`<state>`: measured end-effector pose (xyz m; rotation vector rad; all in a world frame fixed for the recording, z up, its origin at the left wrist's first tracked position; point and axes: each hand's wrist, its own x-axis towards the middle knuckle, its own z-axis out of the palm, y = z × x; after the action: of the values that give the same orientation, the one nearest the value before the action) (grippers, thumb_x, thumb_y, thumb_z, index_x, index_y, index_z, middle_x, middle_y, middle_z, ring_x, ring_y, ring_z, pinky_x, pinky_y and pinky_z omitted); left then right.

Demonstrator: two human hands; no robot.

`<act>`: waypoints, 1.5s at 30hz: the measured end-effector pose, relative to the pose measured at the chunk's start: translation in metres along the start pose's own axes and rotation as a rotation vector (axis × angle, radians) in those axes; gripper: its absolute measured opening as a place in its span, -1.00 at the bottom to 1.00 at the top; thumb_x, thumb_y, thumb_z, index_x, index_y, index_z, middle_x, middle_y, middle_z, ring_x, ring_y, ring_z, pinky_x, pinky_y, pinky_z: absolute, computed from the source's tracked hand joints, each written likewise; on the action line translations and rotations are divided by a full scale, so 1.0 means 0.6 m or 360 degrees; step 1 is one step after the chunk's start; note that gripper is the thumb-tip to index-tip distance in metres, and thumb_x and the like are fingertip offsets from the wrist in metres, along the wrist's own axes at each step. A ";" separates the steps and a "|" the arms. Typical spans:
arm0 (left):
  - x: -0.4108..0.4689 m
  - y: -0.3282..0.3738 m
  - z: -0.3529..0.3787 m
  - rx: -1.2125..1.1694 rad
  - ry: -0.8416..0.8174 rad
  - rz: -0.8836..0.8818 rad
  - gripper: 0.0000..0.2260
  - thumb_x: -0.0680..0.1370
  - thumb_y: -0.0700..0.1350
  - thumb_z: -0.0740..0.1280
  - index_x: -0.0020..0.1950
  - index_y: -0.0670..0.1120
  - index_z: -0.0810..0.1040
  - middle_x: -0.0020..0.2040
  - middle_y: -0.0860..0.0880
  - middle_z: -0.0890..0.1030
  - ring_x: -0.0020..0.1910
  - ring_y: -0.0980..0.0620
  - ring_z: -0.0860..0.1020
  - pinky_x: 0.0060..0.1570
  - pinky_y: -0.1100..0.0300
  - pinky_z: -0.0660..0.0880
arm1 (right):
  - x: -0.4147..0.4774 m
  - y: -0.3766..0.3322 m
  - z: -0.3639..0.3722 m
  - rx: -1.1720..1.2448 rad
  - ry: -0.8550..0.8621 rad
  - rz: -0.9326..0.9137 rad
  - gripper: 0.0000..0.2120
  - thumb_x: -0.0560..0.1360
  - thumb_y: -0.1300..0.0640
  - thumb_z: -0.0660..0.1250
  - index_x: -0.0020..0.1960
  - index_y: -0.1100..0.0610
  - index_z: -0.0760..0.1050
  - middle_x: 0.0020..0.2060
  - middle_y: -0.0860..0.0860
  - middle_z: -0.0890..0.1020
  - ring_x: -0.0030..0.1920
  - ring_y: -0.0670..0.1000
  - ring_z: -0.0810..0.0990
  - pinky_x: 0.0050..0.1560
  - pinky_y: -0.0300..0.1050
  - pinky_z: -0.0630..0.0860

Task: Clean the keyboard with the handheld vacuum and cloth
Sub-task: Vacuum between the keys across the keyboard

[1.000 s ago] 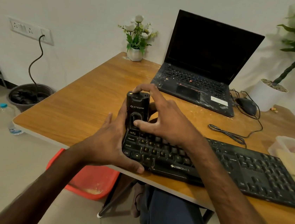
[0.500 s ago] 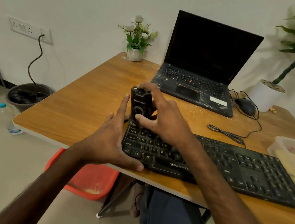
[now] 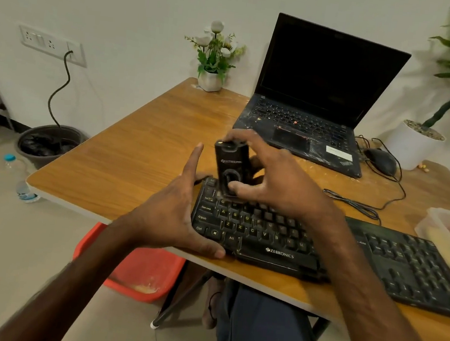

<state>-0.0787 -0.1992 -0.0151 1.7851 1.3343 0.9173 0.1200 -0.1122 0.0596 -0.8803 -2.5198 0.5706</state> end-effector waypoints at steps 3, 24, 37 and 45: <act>0.001 -0.001 0.000 0.0023 0.0002 -0.0029 0.48 0.07 0.24 0.71 0.47 0.36 -0.49 0.48 0.22 0.32 0.40 0.20 0.41 0.43 0.01 0.39 | -0.002 0.001 -0.043 -0.0121 -0.0215 0.0125 -0.33 0.44 0.11 0.51 0.39 -0.23 0.24 -0.16 -0.25 0.50 -0.17 -0.22 0.60 -0.36 -0.36 0.51; 0.001 -0.002 -0.003 0.0023 -0.0057 -0.0076 0.45 0.04 0.29 0.68 0.49 0.37 -0.45 0.43 0.38 0.25 0.35 0.35 0.38 0.35 0.34 0.30 | -0.065 0.033 -0.052 -0.0030 0.0002 0.0126 -0.32 0.42 0.11 0.53 0.36 -0.23 0.24 0.08 0.04 0.64 -0.08 -0.10 0.66 -0.18 -0.16 0.67; -0.002 0.005 -0.002 0.0145 -0.0023 -0.0075 0.43 0.01 0.37 0.64 0.51 0.37 -0.39 0.47 0.31 0.26 0.40 0.26 0.37 0.45 0.10 0.33 | -0.102 0.061 -0.032 0.0043 0.0273 0.0047 -0.30 0.43 0.13 0.53 0.41 -0.22 0.24 0.19 0.03 0.60 -0.07 -0.09 0.67 -0.22 -0.20 0.67; 0.007 0.015 0.006 0.0174 -0.0068 -0.0014 0.28 0.11 0.49 0.53 0.52 0.39 -0.34 0.59 0.22 0.04 0.56 0.19 0.12 0.52 -0.09 0.24 | -0.168 0.101 -0.060 0.0298 0.0499 0.0188 -0.33 0.41 0.16 0.55 0.37 -0.18 0.30 0.21 -0.18 0.51 0.03 -0.08 0.67 -0.21 -0.08 0.68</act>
<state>-0.0706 -0.1971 -0.0088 1.8692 1.3879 0.8107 0.2398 -0.1258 0.0352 -0.9689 -2.1086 0.6390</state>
